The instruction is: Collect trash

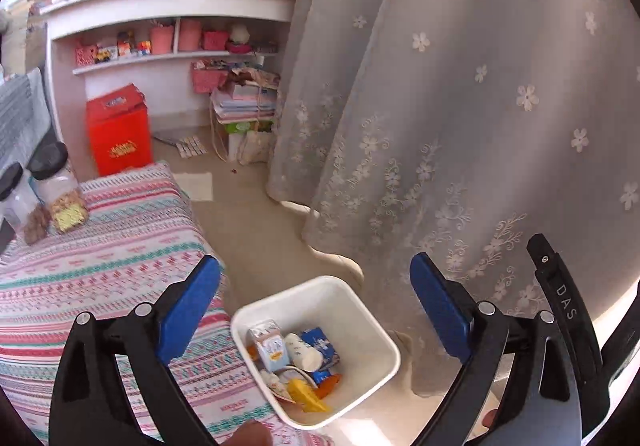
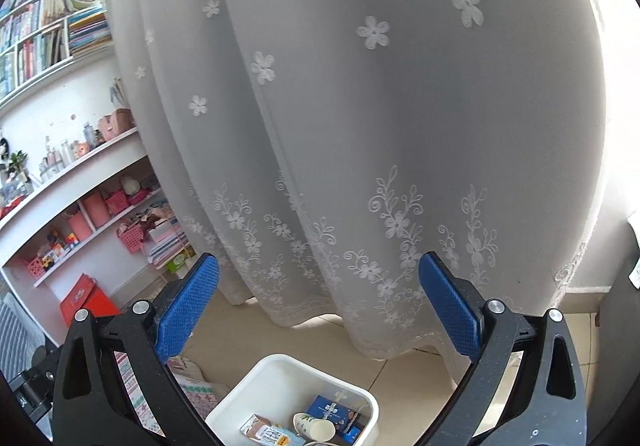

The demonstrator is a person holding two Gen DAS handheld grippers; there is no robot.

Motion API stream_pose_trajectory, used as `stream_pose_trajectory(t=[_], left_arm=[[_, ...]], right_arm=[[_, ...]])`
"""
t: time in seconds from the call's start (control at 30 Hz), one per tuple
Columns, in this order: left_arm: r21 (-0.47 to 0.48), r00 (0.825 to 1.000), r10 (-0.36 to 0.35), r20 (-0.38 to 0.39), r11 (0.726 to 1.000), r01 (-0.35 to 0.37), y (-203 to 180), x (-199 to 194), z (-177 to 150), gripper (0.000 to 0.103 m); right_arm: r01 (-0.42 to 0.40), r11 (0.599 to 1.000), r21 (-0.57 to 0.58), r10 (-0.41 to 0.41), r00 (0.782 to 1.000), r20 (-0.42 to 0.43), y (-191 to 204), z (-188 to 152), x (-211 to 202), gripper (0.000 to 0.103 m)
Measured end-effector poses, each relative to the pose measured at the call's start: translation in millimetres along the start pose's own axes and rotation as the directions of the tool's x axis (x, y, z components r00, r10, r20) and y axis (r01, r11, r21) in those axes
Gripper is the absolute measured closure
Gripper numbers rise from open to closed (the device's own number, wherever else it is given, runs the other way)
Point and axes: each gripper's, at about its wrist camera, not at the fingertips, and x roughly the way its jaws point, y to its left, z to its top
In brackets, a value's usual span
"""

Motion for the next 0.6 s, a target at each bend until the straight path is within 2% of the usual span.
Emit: stream_pose_trajectory(t=[0.03,0.07,0.1,0.13,0.2,0.23,0.27,0.3,0.33,0.37,0.4,0.47,0.5,0.53,0.6], left_arm=[[0.019,0.998,0.055,0.042,0.998,-0.055,3.0,-11.8,-0.2,0.008],[0.038,0.987,0.122,0.101,0.991,-0.127,6.5,-27.2,-1.5,0.007],[0.052,0.965,0.195,0.174,0.977,-0.207,9.0,-44.5,-4.1,0.007],[0.061,0.93,0.264,0.256,0.956,-0.288,10.8,-63.1,-7.1,0.007],[0.037,0.83,0.365,0.422,0.908,-0.418,17.6,-99.4,-19.8,0.007],[0.004,0.802,0.396,0.447,0.896,-0.444,25.6,-110.0,-23.5,0.007],[0.0,0.81,0.399,0.43,0.897,-0.441,35.2,-114.7,-24.5,0.007],[0.024,0.851,0.378,0.365,0.91,-0.414,45.7,-113.1,-22.6,0.007],[0.04,0.883,0.374,0.282,0.915,-0.401,57.2,-108.9,-21.0,0.007],[0.016,0.887,0.387,0.25,0.915,-0.403,68.2,-109.5,-22.5,0.007],[-0.023,0.877,0.407,0.258,0.91,-0.415,79.6,-114.5,-25.7,0.007],[-0.074,0.841,0.459,0.287,0.886,-0.458,97.0,-125.9,-33.6,0.007],[-0.089,0.834,0.471,0.289,0.88,-0.466,106.1,-129.4,-36.4,0.007],[-0.097,0.836,0.473,0.277,0.88,-0.465,115.0,-131.3,-38.8,0.007],[-0.114,0.853,0.461,0.247,0.887,-0.447,133.5,-133.2,-46.4,0.007]], right_arm=[[-0.03,0.999,-0.014,0.03,0.999,0.011,5.2,-0.1,-4.8,0.007],[-0.063,0.998,-0.029,0.064,0.998,0.027,11.4,-0.6,-11.6,0.007],[-0.09,0.995,-0.041,0.092,0.995,0.048,18.1,-1.4,-20.5,0.007],[-0.12,0.991,-0.052,0.124,0.99,0.073,25.1,-2.2,-30.7,0.007],[-0.191,0.978,-0.081,0.199,0.974,0.104,41.8,-6.5,-50.9,0.007],[-0.221,0.971,-0.095,0.23,0.969,0.094,50.7,-9.1,-57.7,0.007],[-0.248,0.962,-0.111,0.257,0.964,0.068,60.8,-12.0,-61.8,0.007],[-0.261,0.957,-0.13,0.267,0.963,0.035,71.4,-16.4,-64.4,0.007],[-0.258,0.954,-0.151,0.262,0.965,0.009,81.3,-22.1,-66.8,0.007],[-0.261,0.95,-0.17,0.263,0.965,-0.012,89.8,-29.0,-70.0,0.007],[-0.271,0.945,-0.184,0.27,0.962,-0.031,96.9,-36.4,-73.6,0.007],[-0.282,0.938,-0.201,0.274,0.959,-0.07,109.7,-50.3,-80.0,0.007],[-0.283,0.936,-0.211,0.27,0.959,-0.086,115.5,-57.1,-82.8,0.007],[-0.287,0.932,-0.219,0.272,0.957,-0.099,120.6,-63.8,-84.8,0.007],[-0.288,0.926,-0.244,0.264,0.956,-0.128,132.3,-77.5,-86.8,0.007]])
